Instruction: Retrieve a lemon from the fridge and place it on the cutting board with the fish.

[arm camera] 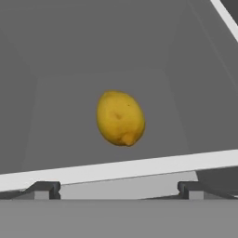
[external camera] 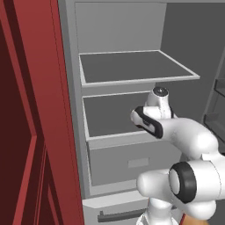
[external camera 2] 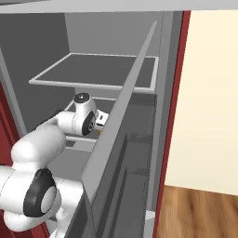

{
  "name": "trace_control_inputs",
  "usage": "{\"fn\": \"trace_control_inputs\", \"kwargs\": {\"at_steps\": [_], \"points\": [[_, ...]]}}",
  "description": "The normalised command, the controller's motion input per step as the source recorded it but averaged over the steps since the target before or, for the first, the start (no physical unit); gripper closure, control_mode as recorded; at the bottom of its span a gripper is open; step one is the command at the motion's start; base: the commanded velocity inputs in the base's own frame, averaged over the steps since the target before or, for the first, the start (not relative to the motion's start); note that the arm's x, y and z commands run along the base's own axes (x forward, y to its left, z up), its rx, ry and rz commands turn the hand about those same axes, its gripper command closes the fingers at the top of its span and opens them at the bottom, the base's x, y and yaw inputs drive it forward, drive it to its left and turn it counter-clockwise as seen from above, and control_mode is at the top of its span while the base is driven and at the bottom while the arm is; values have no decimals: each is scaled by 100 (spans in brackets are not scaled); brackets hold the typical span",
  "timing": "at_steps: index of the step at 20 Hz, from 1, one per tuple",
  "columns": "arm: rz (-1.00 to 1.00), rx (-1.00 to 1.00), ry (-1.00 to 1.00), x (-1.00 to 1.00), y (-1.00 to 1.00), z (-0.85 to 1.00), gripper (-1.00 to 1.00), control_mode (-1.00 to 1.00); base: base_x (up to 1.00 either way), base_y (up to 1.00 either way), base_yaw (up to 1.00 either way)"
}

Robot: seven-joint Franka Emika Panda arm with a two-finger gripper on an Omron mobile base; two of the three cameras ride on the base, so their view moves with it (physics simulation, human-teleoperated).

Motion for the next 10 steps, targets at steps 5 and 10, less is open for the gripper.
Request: {"fn": "trace_control_inputs", "kwargs": {"at_steps": [5,10], "points": [[0,0,0,35,0,-10,-100,-100,0,0,0],[0,0,0,30,-1,-8,-100,-100,0,0,0]]}}
